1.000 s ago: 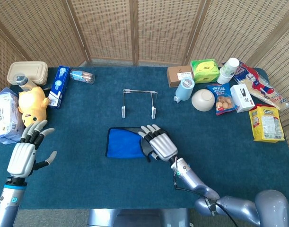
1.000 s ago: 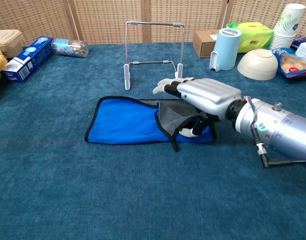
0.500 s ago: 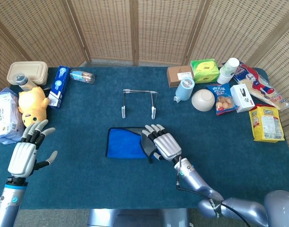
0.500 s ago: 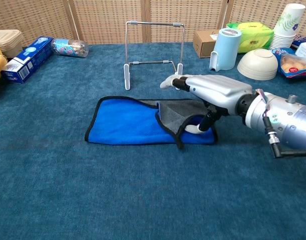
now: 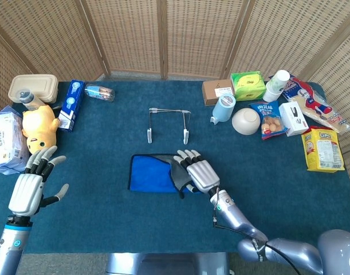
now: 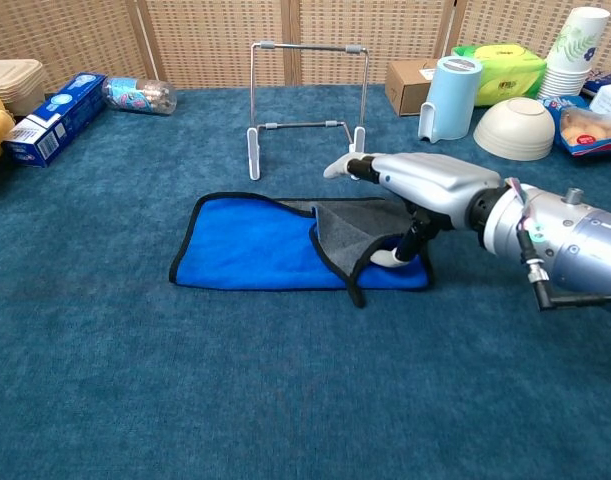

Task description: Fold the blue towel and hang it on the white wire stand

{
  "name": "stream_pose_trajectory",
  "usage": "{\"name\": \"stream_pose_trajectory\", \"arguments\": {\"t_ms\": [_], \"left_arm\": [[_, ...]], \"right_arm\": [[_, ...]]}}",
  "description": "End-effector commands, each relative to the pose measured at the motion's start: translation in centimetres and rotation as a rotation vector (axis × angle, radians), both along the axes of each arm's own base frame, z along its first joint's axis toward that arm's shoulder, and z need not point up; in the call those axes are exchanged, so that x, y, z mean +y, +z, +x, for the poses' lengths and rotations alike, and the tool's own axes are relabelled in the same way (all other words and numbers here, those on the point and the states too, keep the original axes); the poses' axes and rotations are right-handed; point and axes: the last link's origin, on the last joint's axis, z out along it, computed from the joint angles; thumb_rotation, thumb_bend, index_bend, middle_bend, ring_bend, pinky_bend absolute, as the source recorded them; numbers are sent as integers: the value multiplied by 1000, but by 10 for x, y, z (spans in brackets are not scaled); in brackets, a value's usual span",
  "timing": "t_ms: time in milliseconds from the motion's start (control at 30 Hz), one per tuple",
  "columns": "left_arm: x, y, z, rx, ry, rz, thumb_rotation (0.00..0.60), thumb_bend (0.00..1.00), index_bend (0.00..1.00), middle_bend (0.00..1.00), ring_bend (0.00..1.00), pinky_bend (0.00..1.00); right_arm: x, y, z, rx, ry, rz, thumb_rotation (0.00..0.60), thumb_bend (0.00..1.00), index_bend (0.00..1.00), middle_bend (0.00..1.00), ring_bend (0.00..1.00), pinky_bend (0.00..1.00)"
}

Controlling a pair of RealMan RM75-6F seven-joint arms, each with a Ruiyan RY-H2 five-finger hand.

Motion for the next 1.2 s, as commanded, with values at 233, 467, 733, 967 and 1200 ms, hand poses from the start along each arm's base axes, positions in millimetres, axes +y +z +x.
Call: {"name": "stream_pose_trajectory", "arguments": {"t_ms": [233, 467, 733, 967, 1200], "left_arm": [[-1, 1, -1, 1, 6, 2, 600, 409, 210, 69, 0, 0], [-2, 1, -1, 0, 5, 0, 600, 409, 209, 67, 0, 0], [-3, 2, -2, 1, 8, 4, 600, 409, 209, 67, 0, 0], [-4, 3, -2, 1, 10, 3, 600, 410, 209, 64, 0, 0], [-5, 3, -2, 1, 11, 6, 600, 410, 208, 63, 0, 0]], "right_arm": [[-16, 8, -14, -46, -105, -36, 600, 282, 70, 20, 0, 0], [-20, 14, -22, -69, -161, -40, 600, 281, 69, 20, 0, 0], [-24, 17, -25, -62, -178, -40, 600, 280, 72, 20, 0, 0], [-30, 16, -30, -51, -216, -46, 600, 281, 71, 20, 0, 0], [-35, 17, -33, -47, -257, -41, 600, 281, 66, 18, 0, 0]]}}
